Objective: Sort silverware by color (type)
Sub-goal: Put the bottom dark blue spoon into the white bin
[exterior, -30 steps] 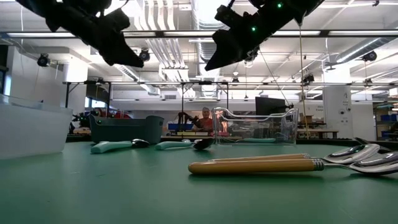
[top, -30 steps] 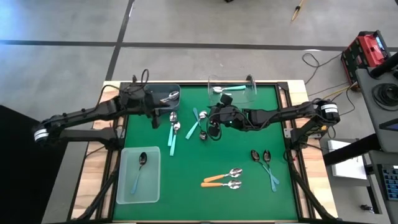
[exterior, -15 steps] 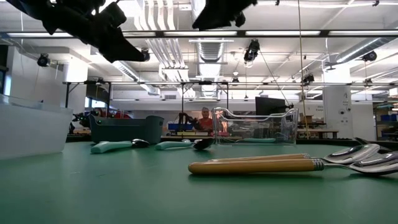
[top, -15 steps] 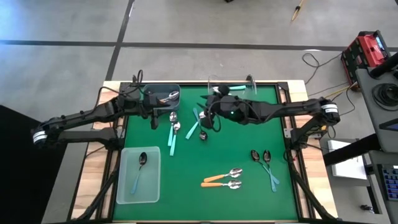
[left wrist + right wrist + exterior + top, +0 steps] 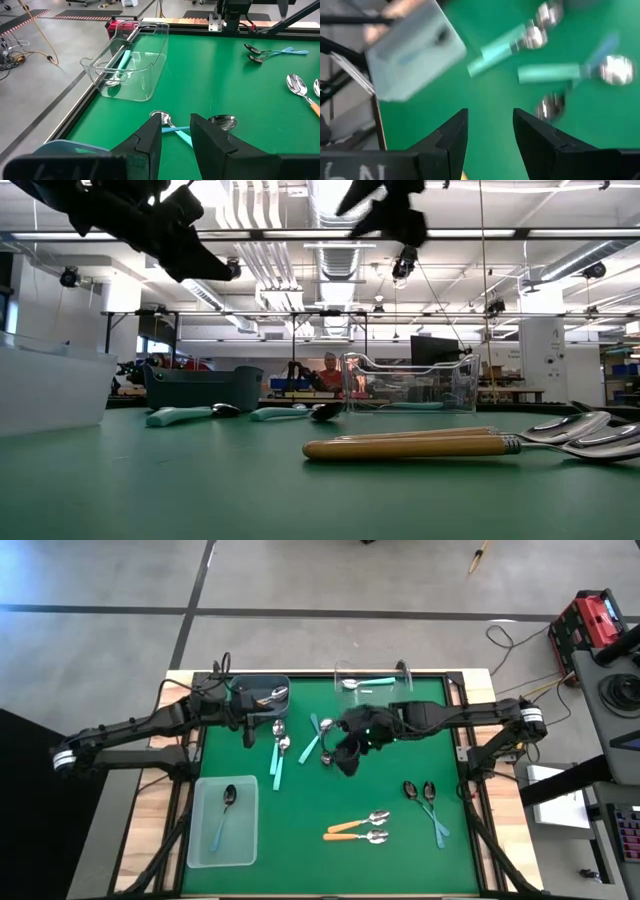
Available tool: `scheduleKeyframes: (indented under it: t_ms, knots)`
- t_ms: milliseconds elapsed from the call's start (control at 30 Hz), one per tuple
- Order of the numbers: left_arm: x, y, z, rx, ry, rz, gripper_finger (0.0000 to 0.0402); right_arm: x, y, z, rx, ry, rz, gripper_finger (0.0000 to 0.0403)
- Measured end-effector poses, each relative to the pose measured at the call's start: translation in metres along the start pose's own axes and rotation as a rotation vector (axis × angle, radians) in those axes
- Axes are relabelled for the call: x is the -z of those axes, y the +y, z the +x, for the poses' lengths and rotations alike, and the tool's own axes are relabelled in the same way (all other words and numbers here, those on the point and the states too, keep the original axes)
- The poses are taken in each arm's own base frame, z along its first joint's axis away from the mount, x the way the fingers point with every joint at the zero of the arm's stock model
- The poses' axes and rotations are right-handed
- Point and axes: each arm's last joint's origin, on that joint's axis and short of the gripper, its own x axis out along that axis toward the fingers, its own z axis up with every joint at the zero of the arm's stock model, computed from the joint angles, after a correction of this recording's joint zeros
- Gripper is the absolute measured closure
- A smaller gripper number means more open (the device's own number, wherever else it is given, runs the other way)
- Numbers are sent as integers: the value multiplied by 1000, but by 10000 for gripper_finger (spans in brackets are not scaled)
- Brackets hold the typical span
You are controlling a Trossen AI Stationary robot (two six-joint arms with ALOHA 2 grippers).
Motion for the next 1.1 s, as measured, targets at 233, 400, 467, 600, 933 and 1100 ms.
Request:
scheduleKeyframes:
  t_ms: [233, 400, 467, 600, 933, 1100]
  knots:
    - [2, 0, 1, 1, 6, -22, 317, 38, 0, -3, 170, 259, 188, 257]
    - [7, -4, 3, 18, 0, -75, 317, 61, 4, -9, 274, 415, 330, 257]
    - [10, -9, 4, 41, -18, -81, 317, 70, 9, -10, 295, 462, 329, 257]
    - [16, -23, 5, 102, -75, -65, 317, 87, 18, -11, 324, 508, 334, 257]
    - [10, -37, -17, 167, -237, -30, 317, 150, 21, 0, 477, 620, 397, 257]
    - [2, -36, -36, 167, -332, -26, 317, 181, 12, 5, 580, 676, 436, 257]
